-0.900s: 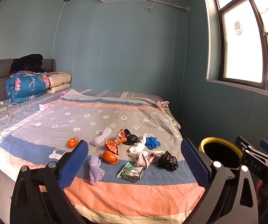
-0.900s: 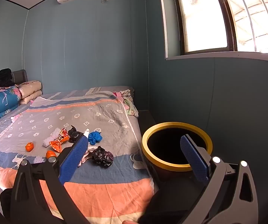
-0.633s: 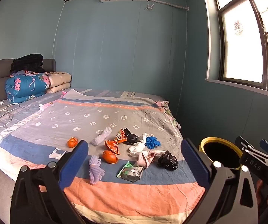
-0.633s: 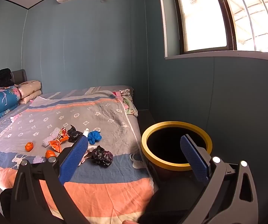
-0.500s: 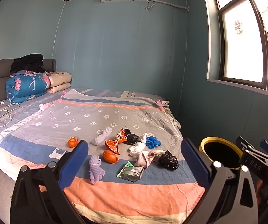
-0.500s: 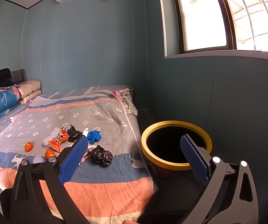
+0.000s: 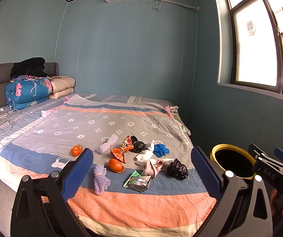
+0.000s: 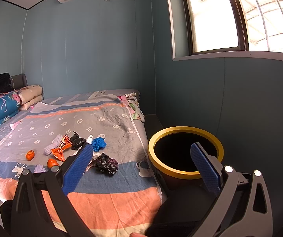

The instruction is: Collect trash

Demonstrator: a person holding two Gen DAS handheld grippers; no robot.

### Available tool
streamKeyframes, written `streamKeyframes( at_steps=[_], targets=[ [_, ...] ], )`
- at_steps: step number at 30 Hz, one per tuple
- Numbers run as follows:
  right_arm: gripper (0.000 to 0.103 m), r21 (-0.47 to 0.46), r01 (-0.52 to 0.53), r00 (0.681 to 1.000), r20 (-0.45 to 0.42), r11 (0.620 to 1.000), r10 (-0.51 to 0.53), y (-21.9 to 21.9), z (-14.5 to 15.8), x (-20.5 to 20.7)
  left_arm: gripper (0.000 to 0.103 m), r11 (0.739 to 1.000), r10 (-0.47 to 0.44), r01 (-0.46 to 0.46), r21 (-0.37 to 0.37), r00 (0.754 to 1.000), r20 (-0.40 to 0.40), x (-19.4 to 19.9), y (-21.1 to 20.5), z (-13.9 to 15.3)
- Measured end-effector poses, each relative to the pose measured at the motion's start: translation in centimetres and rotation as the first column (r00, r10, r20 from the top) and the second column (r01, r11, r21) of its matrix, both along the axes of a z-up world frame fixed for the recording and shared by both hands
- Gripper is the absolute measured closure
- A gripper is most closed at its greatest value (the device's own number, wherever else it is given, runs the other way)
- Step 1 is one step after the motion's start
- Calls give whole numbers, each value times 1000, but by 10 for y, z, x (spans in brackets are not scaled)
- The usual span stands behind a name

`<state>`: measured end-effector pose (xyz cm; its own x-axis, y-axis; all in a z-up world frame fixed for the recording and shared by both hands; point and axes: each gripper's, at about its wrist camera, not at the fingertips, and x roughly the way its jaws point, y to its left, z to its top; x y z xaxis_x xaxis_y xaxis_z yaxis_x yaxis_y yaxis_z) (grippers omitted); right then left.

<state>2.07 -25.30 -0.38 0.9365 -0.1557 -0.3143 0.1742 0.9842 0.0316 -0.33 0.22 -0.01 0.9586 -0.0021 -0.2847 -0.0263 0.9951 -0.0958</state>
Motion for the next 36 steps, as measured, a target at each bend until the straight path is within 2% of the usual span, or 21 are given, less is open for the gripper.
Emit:
streamKeyframes(
  at_steps=[36],
  targets=[
    [8, 3, 11, 1000, -7, 1000, -11, 3, -6, 4, 7, 1000, -1, 1, 3, 1000, -6, 1, -3, -1]
  ],
)
